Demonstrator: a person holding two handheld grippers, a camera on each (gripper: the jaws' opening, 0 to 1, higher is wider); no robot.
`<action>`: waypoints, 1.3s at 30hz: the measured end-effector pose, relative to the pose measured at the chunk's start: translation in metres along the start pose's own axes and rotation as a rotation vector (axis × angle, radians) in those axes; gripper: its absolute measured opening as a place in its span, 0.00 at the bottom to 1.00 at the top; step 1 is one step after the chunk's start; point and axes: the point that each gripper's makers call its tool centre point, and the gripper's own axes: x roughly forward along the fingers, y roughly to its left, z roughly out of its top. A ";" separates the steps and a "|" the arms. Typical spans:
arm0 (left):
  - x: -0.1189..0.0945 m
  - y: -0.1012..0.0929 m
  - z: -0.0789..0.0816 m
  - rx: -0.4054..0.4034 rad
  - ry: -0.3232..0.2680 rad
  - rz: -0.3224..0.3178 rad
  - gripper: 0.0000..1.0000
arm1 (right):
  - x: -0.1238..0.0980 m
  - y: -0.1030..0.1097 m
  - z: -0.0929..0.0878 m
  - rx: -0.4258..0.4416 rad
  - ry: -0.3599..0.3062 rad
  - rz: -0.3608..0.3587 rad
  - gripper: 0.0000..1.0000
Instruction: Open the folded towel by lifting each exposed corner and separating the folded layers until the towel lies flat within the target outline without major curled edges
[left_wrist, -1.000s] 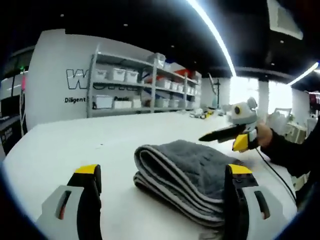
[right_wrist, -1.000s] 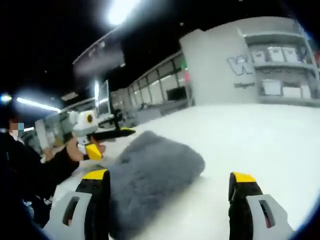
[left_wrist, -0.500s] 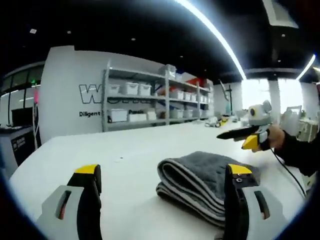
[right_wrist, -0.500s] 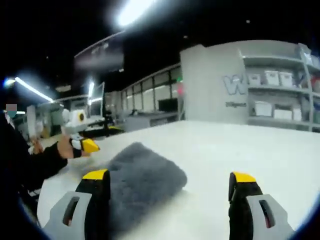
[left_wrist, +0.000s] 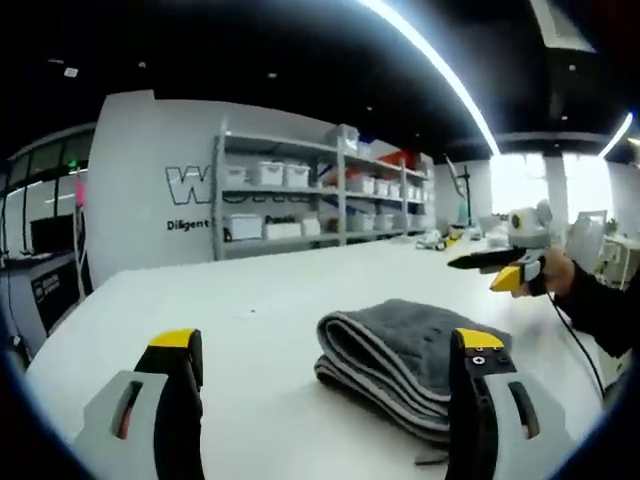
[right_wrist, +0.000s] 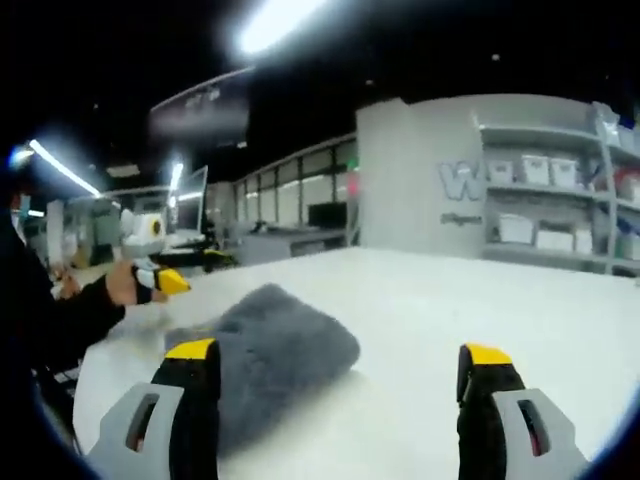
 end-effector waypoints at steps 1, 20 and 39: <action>-0.003 -0.001 0.003 0.002 0.005 0.001 1.00 | -0.007 -0.001 0.007 -0.014 -0.018 -0.012 0.99; -0.060 -0.034 0.025 -0.034 -0.031 0.027 1.00 | -0.044 -0.001 0.034 -0.120 -0.011 -0.026 0.99; -0.082 -0.048 -0.002 -0.177 0.036 0.014 1.00 | -0.060 -0.012 0.070 -0.221 0.024 -0.035 0.98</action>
